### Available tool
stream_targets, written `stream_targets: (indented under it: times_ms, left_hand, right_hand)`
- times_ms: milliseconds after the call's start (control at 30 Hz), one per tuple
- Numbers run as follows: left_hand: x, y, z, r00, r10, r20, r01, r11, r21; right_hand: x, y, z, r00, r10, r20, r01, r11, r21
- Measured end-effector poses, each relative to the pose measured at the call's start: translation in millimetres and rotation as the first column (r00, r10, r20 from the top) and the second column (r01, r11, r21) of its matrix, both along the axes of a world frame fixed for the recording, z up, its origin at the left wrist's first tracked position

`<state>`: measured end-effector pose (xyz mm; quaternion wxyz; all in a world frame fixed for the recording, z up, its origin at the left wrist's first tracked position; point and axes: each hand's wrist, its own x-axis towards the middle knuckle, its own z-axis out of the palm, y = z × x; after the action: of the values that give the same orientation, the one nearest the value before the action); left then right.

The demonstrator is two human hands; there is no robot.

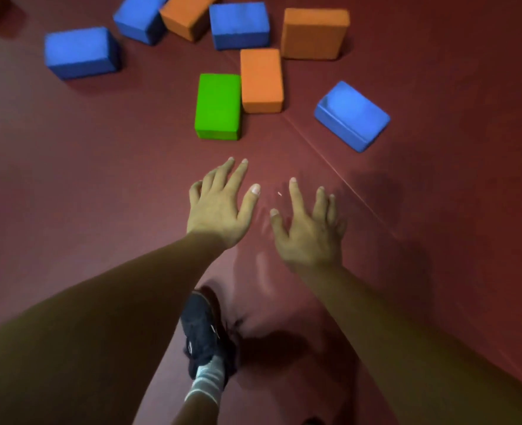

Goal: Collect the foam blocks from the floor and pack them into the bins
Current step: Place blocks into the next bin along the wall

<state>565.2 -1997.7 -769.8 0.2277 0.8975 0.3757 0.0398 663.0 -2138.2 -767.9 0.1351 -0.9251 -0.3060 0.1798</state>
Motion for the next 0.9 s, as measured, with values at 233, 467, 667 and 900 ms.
stream_targets:
  times_ms: [233,467,667,900]
  left_hand:
    - [34.5,162.6,-14.9,0.998,0.013,-0.068,-0.012,1.0,0.017]
    - [127.2,266.9,-59.3,0.999,0.017,-0.05,-0.018,1.0,-0.019]
    - [200.9,322.6,-143.0,0.996,0.052,-0.069,-0.055,0.998,-0.039]
    - [248.6,370.3,-257.0,0.977,0.047,-0.21,-0.066,0.994,-0.084]
  right_hand:
    - [29.0,164.3,-31.4,0.998,-0.009,0.063,0.01,1.0,-0.015]
    - [102.8,286.6,-70.9,0.996,-0.035,0.077,0.035,0.999,0.004]
    - [184.5,356.8,-145.7,0.995,0.044,0.085,-0.035,0.994,-0.105]
    - [253.0,417.2,-246.3,0.979,0.1,0.179,-0.073,0.986,-0.15]
